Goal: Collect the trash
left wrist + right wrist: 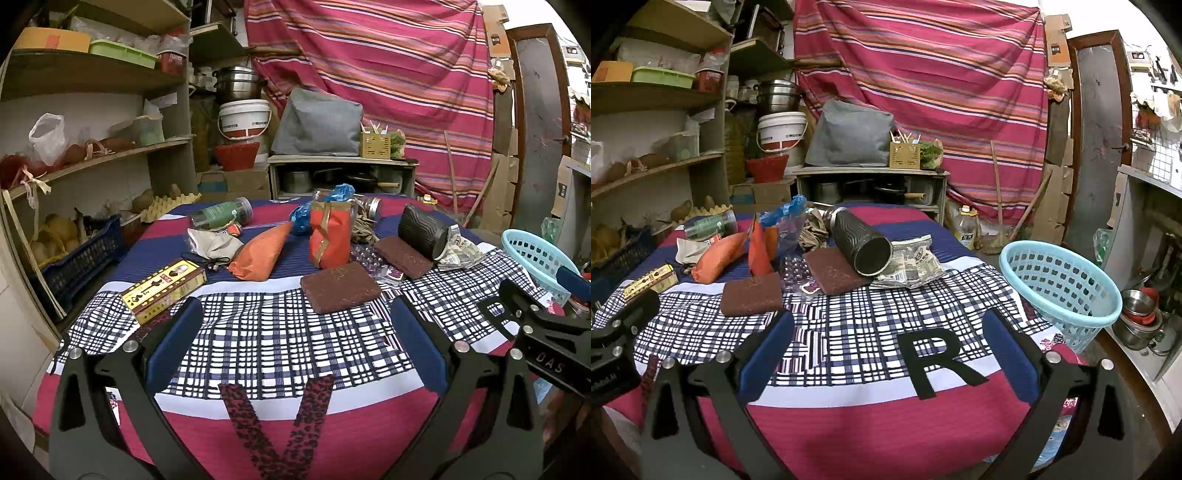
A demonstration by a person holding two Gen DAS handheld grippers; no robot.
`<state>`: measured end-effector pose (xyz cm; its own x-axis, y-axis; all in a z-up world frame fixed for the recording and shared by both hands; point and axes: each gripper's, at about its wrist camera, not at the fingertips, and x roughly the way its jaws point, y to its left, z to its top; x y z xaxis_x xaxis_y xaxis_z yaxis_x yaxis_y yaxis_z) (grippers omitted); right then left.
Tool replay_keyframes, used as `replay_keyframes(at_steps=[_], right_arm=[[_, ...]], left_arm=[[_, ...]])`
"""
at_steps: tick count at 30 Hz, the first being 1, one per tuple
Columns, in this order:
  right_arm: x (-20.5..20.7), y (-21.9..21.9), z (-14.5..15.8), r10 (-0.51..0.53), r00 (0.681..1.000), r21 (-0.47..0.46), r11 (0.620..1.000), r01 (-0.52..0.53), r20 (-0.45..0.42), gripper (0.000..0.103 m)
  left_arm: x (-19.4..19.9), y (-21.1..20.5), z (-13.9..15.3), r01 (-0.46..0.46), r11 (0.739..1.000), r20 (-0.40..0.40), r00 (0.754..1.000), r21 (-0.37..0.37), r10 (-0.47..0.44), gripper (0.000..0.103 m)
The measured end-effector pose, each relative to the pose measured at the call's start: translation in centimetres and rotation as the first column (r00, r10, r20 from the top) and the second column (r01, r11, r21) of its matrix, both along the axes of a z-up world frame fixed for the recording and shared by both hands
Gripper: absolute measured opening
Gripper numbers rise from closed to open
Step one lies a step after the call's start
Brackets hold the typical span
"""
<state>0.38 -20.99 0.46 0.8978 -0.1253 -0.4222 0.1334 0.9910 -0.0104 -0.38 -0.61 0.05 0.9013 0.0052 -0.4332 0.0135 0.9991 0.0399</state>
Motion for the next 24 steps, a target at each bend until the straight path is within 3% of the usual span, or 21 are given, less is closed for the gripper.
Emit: replay_keyframes(at_steps=[24], right_arm=[[0.03, -0.01, -0.08, 0.0, 1.0, -0.005, 1.0, 0.0, -0.001, 0.099]], left_arm=[[-0.02, -0.01, 0.0, 0.0, 1.0, 0.001, 1.0, -0.001, 0.0, 0.098]])
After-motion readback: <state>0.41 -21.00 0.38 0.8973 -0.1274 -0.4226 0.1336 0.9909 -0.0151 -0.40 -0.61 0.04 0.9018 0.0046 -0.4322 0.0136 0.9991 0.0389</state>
